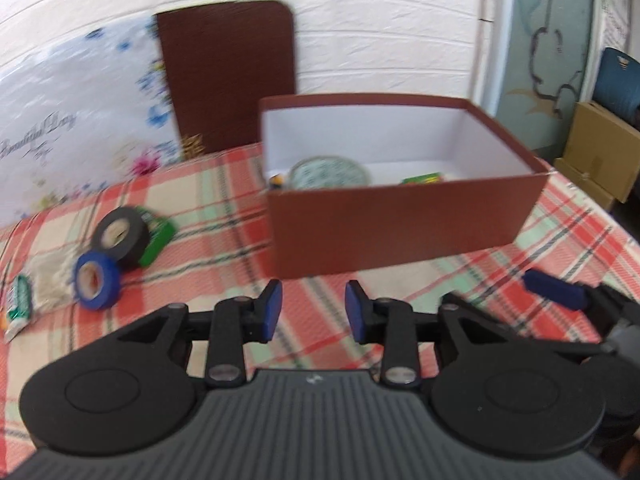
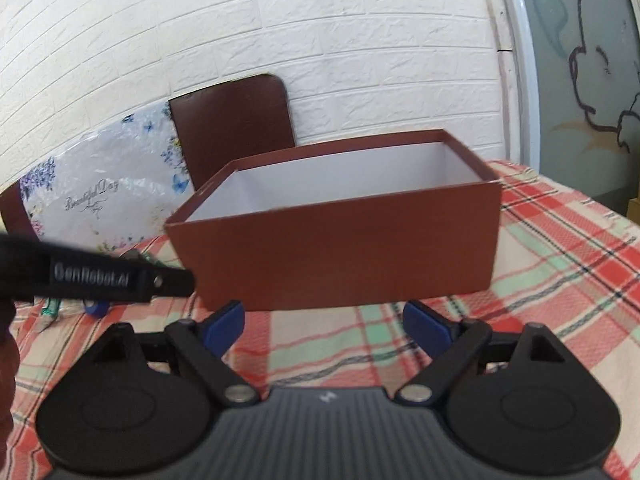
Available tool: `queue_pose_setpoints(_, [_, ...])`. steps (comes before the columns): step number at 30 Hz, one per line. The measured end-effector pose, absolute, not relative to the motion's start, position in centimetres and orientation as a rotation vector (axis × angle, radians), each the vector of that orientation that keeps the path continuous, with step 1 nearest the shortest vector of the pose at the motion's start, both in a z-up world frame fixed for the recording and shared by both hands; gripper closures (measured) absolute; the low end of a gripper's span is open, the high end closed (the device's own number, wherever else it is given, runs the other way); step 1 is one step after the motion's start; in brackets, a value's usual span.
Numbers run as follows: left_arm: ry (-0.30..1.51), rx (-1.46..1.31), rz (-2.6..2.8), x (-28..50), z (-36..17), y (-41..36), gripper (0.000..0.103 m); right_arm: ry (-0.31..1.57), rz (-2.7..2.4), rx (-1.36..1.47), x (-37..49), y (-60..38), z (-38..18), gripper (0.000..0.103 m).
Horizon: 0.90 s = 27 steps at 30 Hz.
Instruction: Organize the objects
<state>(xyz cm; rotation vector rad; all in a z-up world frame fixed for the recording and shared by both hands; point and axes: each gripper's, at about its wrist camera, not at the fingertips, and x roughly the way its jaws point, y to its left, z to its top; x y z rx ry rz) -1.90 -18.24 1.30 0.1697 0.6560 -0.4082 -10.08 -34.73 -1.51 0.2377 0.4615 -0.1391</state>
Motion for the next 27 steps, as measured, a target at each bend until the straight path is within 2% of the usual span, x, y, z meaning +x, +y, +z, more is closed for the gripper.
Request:
queue_pose_setpoints(2, [0.666, 0.160, -0.371, -1.7, 0.8, -16.4, 0.066, 0.422, -0.151, 0.225, -10.5, -33.6, -1.0, 0.010])
queue_pose_setpoints(3, [0.669, 0.154, -0.352, -1.6, 0.6, -15.4, 0.066, 0.384, -0.167, 0.216, -10.9, -32.9, -0.7, 0.000])
queue_pose_setpoints(7, [0.663, 0.134, -0.282, -1.4, -0.2, -11.6, 0.061, 0.247, -0.181, 0.224, -11.7, -30.4, -0.1, 0.000])
queue_pose_setpoints(9, [0.661, 0.115, -0.250, -1.2, -0.6, -9.5, 0.060, 0.290, -0.146, 0.210, -10.8, -29.0, 0.5, 0.000])
queue_pose_setpoints(13, [0.666, 0.058, -0.162, -0.7, -1.9, -3.7, 0.058, 0.504, -0.075, 0.140, -7.4, -25.8, 0.1, 0.000])
queue_pose_setpoints(21, [0.623, -0.011, 0.329, 0.5, -4.9, 13.7, 0.058, 0.605, 0.151, -0.077, -4.1, -15.4, -2.1, 0.000])
queue_pose_setpoints(22, [0.622, -0.010, 0.391, 0.5, -5.6, 15.6, 0.055, 0.617, 0.197, -0.109, -3.3, -13.6, -2.3, 0.000])
queue_pose_setpoints(23, [0.594, -0.037, 0.408, 0.2, -6.4, 17.1, 0.047, 0.626, 0.236, -0.134, -2.3, -11.9, -2.4, 0.000])
queue_pose_setpoints(26, [0.506, -0.214, 0.346, -1.5, -6.3, 19.6, 0.044, 0.631, 0.303, -0.148, 1.2, -7.1, -2.4, 0.003])
queue_pose_setpoints(27, [0.502, -0.196, 0.339, -1.4, -6.3, 19.2, 0.044, 0.629, 0.318, -0.148, 2.3, -5.8, -2.4, 0.010])
